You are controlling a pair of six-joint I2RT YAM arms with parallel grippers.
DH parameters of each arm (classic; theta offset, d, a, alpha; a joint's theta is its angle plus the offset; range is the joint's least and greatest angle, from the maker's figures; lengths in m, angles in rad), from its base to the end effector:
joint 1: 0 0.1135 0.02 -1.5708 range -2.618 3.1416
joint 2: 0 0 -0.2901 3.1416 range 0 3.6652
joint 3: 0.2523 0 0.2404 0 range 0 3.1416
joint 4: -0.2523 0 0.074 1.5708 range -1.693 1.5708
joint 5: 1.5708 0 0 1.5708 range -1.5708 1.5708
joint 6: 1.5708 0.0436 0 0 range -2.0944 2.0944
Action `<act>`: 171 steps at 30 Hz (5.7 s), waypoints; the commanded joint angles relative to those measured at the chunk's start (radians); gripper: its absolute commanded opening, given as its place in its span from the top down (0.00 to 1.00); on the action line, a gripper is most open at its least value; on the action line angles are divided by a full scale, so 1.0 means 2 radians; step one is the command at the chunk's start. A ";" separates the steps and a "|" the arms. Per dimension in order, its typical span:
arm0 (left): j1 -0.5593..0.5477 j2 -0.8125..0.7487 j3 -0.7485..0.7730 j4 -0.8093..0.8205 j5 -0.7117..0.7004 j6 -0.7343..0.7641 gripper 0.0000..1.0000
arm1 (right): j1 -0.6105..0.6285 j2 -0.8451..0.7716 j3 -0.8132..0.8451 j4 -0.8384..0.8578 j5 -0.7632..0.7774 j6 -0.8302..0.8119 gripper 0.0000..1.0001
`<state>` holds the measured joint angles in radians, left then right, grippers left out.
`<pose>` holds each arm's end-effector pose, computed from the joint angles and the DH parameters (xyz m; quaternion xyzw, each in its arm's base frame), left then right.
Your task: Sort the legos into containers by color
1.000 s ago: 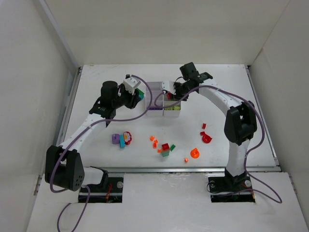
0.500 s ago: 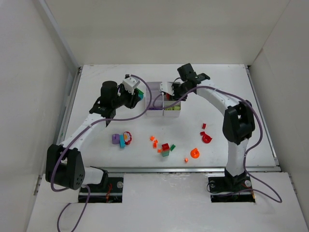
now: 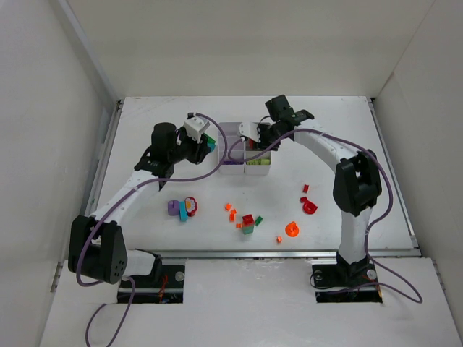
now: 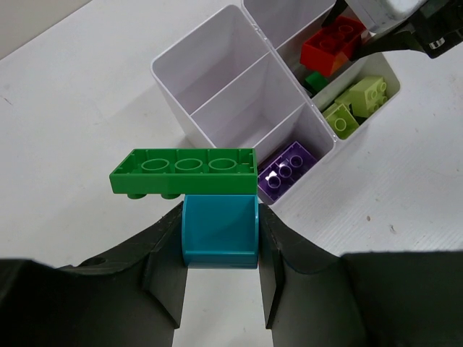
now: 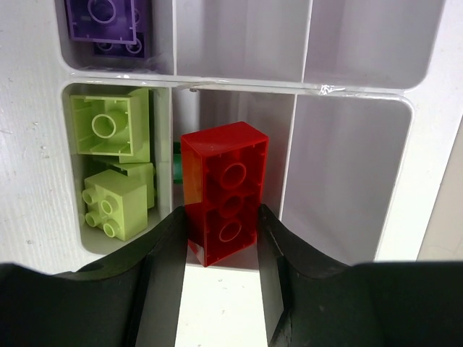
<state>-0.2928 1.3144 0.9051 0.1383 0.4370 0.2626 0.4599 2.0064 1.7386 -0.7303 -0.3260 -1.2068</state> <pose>0.2754 -0.1023 0.3261 0.3392 0.7115 -0.1815 0.5880 0.3928 0.2101 0.2759 -0.7315 0.6025 0.0433 0.3163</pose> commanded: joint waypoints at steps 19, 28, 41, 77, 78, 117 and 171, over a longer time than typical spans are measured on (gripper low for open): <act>0.001 -0.008 0.003 0.018 0.019 -0.009 1.00 | 0.006 -0.011 0.005 0.019 0.003 0.010 1.00; 0.001 -0.012 -0.002 0.018 0.019 -0.009 1.00 | 0.006 -0.016 0.005 0.028 0.012 0.010 1.00; 0.001 -0.012 -0.006 0.023 0.019 -0.014 1.00 | 0.020 -0.185 -0.022 0.119 0.017 0.044 1.00; 0.001 -0.008 -0.006 0.018 0.028 -0.019 1.00 | 0.039 -0.216 -0.021 0.132 0.037 0.044 1.00; 0.001 -0.008 -0.006 0.018 0.028 -0.019 1.00 | 0.039 -0.216 -0.021 0.132 0.037 0.044 1.00; 0.006 -0.034 -0.071 0.050 -0.116 -0.096 1.00 | 0.074 0.028 0.066 0.108 -0.031 0.097 0.90; 0.001 -0.016 0.065 -0.094 0.323 0.256 1.00 | 0.058 -0.166 -0.043 0.140 -0.320 0.240 0.21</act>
<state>-0.2855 1.3025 1.0039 -0.0856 1.1099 0.7628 0.5838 1.6909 1.6173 -0.5343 -0.9340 -0.8925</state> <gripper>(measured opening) 0.336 0.788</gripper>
